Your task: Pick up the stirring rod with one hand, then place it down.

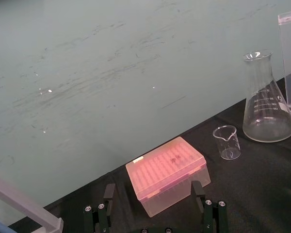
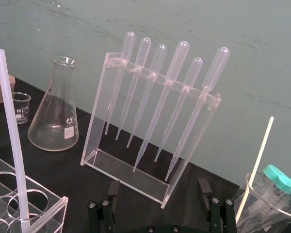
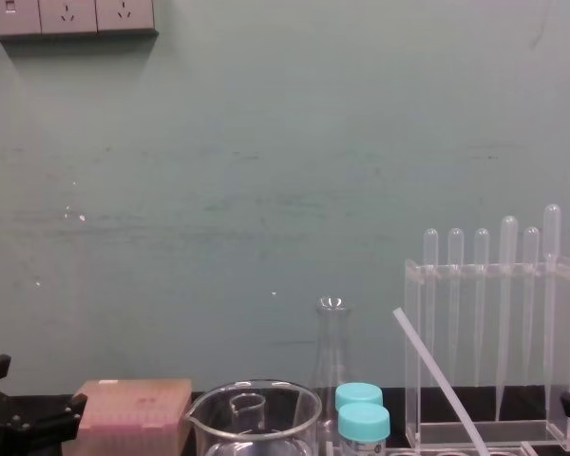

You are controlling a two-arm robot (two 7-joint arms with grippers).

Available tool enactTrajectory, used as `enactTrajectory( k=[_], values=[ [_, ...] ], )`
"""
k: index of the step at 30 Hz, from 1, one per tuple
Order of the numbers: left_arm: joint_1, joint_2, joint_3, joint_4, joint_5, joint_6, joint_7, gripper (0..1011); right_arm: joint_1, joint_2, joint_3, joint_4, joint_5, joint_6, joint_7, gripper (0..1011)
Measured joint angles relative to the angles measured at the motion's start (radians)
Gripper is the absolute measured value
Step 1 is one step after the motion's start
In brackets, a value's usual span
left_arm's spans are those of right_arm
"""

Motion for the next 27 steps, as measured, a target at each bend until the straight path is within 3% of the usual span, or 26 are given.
enactTrajectory(
  k=[27],
  values=[
    [0.0, 0.0, 0.0, 0.0, 0.0, 0.0, 0.0, 1000, 0.0, 0.0, 0.0, 0.0, 0.0, 0.0, 0.0, 1003]
  ],
)
